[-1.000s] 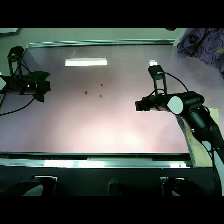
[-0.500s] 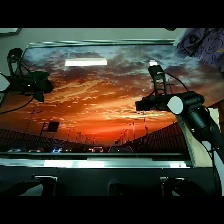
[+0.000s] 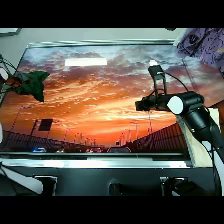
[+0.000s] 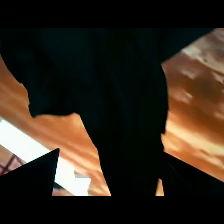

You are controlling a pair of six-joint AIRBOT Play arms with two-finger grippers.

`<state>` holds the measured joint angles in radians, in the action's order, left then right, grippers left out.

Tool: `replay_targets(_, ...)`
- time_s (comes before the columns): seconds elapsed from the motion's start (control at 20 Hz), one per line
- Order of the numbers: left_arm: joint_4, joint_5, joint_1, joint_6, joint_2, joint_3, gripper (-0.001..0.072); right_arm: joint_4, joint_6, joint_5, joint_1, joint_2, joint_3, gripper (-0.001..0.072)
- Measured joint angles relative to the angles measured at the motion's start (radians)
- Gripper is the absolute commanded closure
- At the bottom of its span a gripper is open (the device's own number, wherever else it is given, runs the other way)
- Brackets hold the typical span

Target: Fold the clothes and pants, and hang the long-sleeved shirts on hangers.

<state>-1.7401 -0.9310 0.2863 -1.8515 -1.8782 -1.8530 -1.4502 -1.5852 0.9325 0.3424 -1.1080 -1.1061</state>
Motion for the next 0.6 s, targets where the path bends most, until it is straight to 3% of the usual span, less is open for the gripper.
replay_targets(0.1,-0.006,0.011,0.021,0.009,-0.116,-0.101,0.0018,0.000,0.000,0.000,0.000,0.000,0.000,0.0673)
replay_targets(0.25,-0.010,0.052,0.035,0.013,-0.225,-0.170,0.0037,0.000,0.000,0.000,0.000,0.000,0.000,0.0673)
replay_targets(0.3,-0.006,0.069,0.037,0.014,-0.248,-0.183,0.0224,0.000,0.000,0.000,0.000,0.000,0.000,0.0673)
replay_targets(0.35,0.012,0.084,0.038,0.015,-0.265,-0.192,0.0678,0.000,0.000,0.000,0.000,0.000,0.000,0.0673)
replay_targets(0.6,0.174,0.063,0.040,0.021,-0.280,-0.209,0.0697,0.000,0.000,0.000,0.000,0.000,0.000,0.0673)
